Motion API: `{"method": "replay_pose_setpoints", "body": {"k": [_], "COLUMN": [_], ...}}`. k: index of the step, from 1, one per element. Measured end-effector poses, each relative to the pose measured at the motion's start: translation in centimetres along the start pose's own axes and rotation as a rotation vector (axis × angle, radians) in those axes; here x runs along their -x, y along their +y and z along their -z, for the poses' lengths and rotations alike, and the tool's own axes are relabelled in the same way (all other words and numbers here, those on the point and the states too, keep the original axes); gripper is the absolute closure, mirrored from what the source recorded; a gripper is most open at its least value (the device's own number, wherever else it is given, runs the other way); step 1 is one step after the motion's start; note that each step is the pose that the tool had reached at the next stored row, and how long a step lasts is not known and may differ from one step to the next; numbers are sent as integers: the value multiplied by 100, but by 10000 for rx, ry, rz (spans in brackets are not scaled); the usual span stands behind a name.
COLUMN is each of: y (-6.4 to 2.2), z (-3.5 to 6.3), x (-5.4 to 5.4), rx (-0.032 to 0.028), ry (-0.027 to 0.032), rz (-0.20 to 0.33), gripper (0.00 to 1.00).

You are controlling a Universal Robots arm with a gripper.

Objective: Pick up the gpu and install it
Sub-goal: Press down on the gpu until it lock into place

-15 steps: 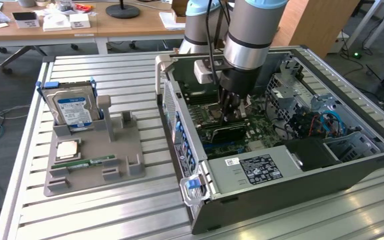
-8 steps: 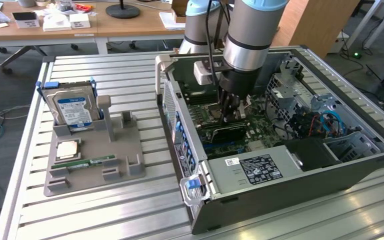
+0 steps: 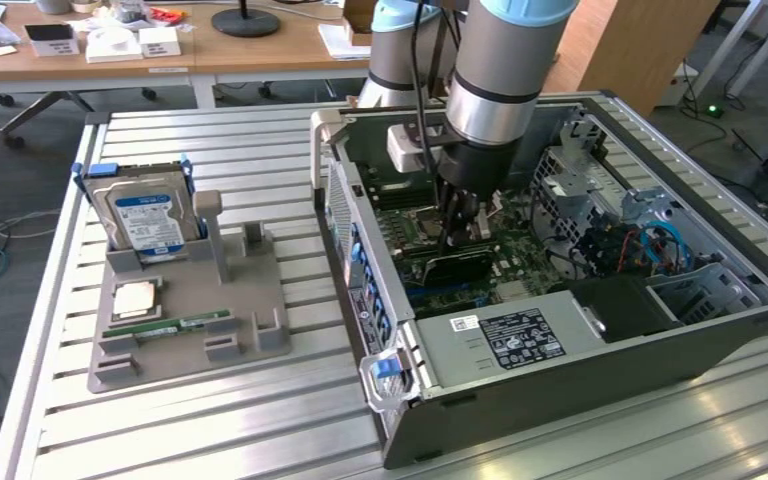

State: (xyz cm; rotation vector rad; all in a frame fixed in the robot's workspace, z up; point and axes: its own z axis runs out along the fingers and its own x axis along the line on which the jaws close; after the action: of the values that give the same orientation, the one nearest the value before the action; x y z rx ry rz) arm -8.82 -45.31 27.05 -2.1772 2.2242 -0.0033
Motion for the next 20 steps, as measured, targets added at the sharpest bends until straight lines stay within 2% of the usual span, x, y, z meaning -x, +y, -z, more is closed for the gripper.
{"method": "replay_pose_setpoints", "body": {"k": [20], "y": [1], "z": [-41], "x": [-2], "rx": [0], "ry": [0], "rz": [0], "gripper": [89]}}
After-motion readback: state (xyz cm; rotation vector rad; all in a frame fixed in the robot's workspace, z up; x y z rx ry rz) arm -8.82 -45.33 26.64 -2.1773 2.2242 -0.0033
